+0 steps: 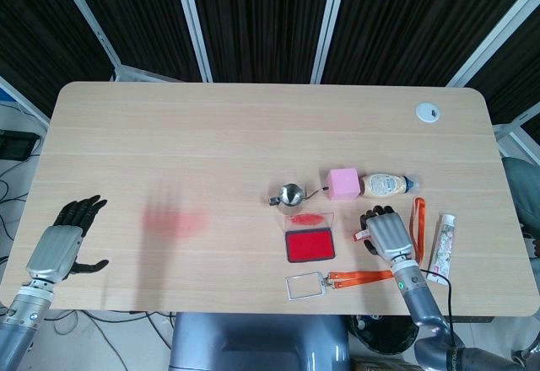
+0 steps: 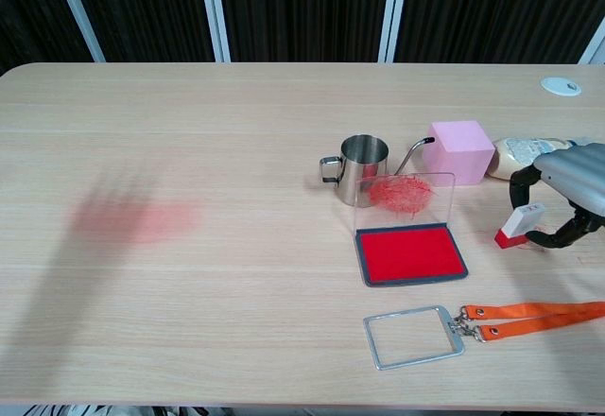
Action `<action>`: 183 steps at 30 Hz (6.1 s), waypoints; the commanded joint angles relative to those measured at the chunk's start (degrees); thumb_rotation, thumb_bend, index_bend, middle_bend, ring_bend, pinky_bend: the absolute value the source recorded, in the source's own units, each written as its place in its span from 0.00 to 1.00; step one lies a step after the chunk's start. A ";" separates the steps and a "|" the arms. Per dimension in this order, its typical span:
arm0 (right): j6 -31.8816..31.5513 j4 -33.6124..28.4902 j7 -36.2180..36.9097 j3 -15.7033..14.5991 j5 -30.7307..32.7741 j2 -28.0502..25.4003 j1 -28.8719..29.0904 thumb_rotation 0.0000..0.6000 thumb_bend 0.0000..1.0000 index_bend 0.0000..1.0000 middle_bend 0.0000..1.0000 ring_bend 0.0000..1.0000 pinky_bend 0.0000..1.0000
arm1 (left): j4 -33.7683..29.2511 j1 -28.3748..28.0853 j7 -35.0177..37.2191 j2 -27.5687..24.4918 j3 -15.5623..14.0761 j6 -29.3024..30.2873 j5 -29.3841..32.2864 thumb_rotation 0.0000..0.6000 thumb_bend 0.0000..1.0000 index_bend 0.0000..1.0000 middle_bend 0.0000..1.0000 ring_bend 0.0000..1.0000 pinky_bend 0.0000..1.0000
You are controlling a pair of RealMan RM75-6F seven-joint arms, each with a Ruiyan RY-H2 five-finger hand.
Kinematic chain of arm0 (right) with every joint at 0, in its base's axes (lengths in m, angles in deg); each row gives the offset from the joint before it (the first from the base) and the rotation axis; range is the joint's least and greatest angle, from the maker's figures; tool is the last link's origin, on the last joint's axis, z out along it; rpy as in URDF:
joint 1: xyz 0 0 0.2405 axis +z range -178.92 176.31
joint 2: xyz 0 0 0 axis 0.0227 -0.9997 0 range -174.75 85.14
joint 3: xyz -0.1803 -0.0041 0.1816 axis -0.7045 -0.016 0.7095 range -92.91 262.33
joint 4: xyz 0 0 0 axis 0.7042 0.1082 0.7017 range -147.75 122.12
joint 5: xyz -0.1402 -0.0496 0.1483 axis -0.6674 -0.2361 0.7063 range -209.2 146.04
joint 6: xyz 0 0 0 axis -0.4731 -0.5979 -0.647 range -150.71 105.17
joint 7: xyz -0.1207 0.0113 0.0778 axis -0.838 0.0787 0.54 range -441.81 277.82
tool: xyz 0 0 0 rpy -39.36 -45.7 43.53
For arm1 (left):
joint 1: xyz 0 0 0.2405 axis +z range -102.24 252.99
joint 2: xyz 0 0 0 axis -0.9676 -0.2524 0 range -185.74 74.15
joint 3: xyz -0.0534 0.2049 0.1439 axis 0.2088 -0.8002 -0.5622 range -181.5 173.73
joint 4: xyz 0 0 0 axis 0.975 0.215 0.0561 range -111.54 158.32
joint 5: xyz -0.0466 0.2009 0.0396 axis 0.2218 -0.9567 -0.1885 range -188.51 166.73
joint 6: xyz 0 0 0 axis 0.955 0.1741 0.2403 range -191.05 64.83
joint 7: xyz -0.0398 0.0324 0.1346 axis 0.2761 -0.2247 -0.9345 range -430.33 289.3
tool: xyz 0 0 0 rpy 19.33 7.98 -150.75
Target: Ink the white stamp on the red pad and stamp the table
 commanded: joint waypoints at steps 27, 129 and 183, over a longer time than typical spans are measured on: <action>0.04 2.73 0.00 -0.47 1.09 2.15 1.09 1.00 0.45 0.60 0.47 0.32 0.31 | -0.34 -0.16 -0.12 -0.18 0.00 -0.33 0.56 1.00 0.01 0.00 0.00 0.00 0.00; -1.99 -14.99 -16.50 -0.21 18.29 8.20 6.87 1.00 0.64 0.84 0.71 0.58 0.57 | -1.11 -0.61 1.53 -0.89 -0.09 -1.17 0.91 1.00 0.01 0.00 0.00 0.00 0.00; -6.71 -19.31 -17.44 1.27 15.73 5.86 7.30 1.00 0.64 0.86 0.72 0.58 0.57 | -1.24 -0.61 1.57 -0.87 -0.22 -1.02 0.76 1.00 0.01 0.00 0.00 0.00 0.00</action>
